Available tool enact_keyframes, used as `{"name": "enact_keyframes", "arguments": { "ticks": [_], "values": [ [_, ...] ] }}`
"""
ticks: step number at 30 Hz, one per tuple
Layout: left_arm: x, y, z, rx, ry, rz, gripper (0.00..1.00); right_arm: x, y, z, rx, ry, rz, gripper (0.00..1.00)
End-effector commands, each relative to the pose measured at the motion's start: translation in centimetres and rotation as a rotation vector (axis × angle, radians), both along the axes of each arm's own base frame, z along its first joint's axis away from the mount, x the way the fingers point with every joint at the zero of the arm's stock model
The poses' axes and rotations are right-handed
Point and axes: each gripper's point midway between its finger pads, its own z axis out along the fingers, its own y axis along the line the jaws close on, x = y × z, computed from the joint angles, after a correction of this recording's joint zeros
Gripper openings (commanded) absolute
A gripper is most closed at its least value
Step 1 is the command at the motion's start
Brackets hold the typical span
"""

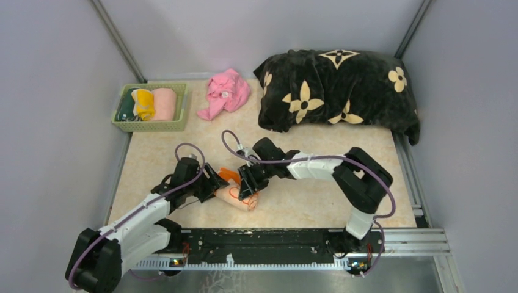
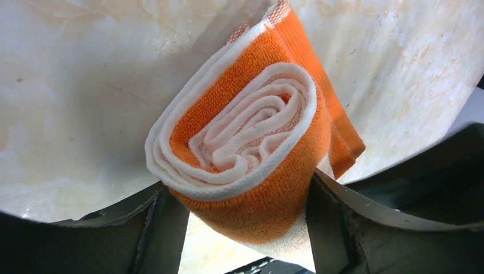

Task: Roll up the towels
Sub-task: Roll the towel at the center of the board.

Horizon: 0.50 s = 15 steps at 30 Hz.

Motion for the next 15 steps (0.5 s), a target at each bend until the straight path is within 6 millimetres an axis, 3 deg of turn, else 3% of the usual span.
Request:
{"name": "enact_keyframes", "arguments": {
  "ticks": [1,7,15],
  "values": [
    [-2.2,2.8,-3.9,0.14,0.093,0.03,0.72,2.0,-2.9,3.2,-0.14,-0.33,-0.076,0.51],
    [-2.0,2.8,-3.9,0.153,0.105,0.023,0.72,2.7,-3.0,6.8,-0.223,-0.713,-0.062,0.62],
    [-1.7,2.7,-3.6,0.148,0.097,0.024,0.72,0.0,-0.5,5.7,-0.331,-1.033,0.1,0.66]
  ]
}}
